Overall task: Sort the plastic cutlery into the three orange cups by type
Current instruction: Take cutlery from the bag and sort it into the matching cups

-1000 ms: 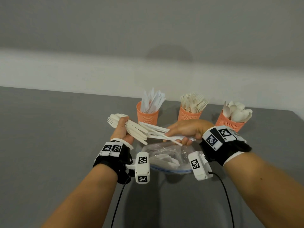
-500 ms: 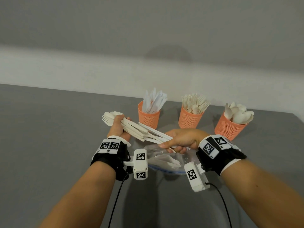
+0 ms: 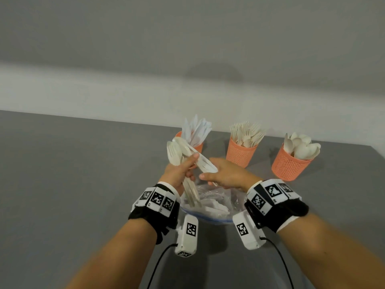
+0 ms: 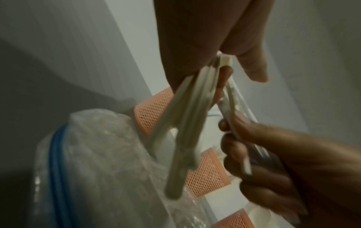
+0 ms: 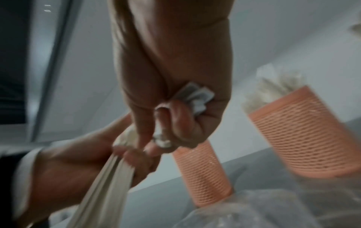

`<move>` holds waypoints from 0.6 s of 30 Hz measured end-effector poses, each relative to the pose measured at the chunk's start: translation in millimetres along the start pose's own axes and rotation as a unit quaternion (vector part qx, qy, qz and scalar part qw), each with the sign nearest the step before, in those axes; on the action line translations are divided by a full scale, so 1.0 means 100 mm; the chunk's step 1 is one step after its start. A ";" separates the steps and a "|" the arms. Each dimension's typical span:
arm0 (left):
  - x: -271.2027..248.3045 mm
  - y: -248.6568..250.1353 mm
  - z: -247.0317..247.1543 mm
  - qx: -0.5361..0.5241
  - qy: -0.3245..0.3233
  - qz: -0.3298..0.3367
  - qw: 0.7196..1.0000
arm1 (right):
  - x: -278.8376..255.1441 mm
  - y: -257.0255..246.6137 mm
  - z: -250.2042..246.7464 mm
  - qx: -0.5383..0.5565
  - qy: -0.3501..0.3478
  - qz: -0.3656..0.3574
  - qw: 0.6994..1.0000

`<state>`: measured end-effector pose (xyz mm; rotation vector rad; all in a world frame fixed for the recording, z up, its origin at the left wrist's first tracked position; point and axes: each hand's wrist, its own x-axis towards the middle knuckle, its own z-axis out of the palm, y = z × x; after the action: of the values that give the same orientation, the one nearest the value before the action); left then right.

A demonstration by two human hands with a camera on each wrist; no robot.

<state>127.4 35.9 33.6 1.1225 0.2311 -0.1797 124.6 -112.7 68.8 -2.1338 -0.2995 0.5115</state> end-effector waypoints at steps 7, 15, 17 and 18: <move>0.02 0.16 -0.02 -0.053 0.032 0.031 0.998 | 0.08 -0.01 0.13 0.007 0.090 -0.055 0.994; 0.12 0.30 -0.30 0.018 0.077 0.038 0.996 | 0.28 -0.16 -0.10 0.200 0.224 -0.084 0.950; 0.14 0.34 -0.32 0.007 0.053 0.039 0.998 | 0.38 -0.22 -0.13 0.264 0.188 -0.094 0.941; 0.15 0.37 -0.32 -0.004 0.043 0.037 0.998 | 0.41 -0.25 -0.12 0.299 0.156 -0.099 0.936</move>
<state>148.3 79.9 48.0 1.1296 0.2665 -0.0641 166.0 -90.5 85.0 -1.5349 -0.1481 0.1131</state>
